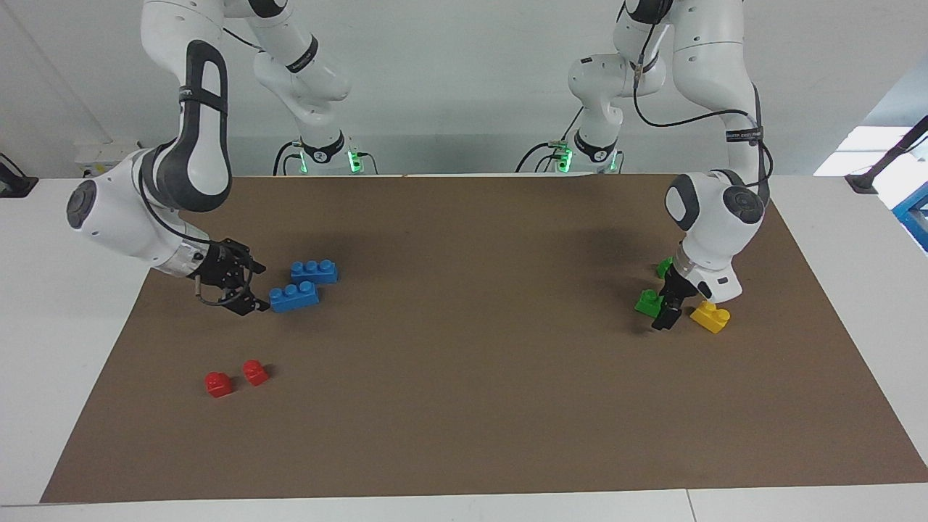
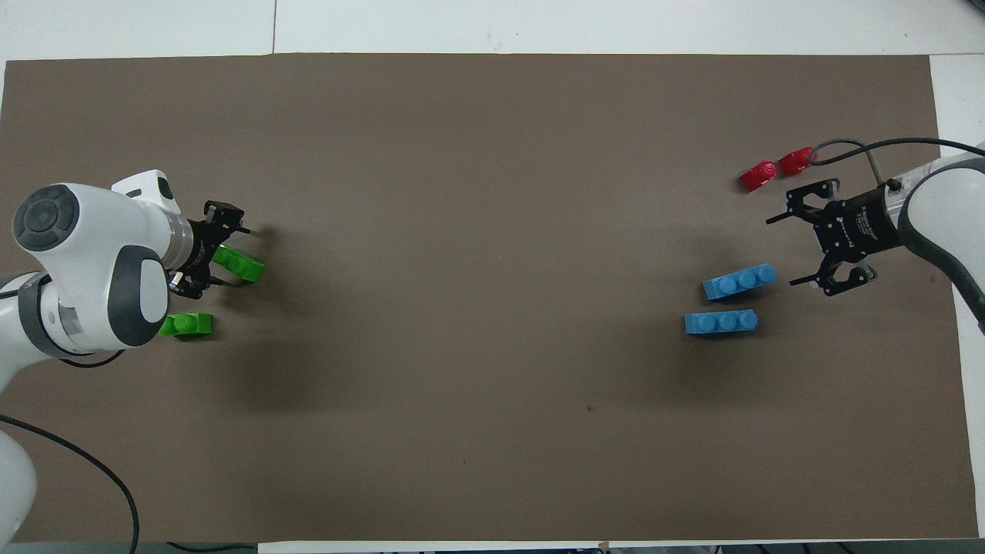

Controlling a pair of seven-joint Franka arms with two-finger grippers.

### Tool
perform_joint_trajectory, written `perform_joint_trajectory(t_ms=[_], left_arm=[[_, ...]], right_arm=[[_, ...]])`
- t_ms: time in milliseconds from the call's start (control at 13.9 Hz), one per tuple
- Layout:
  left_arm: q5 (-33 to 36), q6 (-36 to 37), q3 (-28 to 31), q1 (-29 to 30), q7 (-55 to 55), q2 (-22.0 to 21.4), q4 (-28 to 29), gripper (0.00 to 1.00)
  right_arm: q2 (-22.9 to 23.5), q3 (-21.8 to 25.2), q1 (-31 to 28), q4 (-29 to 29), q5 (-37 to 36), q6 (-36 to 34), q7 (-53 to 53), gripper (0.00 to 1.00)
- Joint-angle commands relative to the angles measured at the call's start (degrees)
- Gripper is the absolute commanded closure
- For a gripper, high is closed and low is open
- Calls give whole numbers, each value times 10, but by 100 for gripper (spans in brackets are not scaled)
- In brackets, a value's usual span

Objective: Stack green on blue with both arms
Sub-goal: 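Grasp the green brick with the left gripper while the right gripper grasps the blue brick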

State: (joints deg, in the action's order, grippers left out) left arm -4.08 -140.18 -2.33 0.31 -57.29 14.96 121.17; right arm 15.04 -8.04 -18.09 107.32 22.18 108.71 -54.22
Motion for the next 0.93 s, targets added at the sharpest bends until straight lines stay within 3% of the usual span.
perform_joint_trajectory(t_ms=[0,216,863], left_arm=[[-10,-32,5,-5,-5,-6,24,0],[-9,-34,5,-6,-4,-6,24,9],[-8,-1,7,-6,2,-7,3,9]], right_arm=[[23,-4,-8,-7,30,4,32,0],[38,-4,-9,-7,38,5,49,0],[37,-4,-28,25,50,2,76,0]])
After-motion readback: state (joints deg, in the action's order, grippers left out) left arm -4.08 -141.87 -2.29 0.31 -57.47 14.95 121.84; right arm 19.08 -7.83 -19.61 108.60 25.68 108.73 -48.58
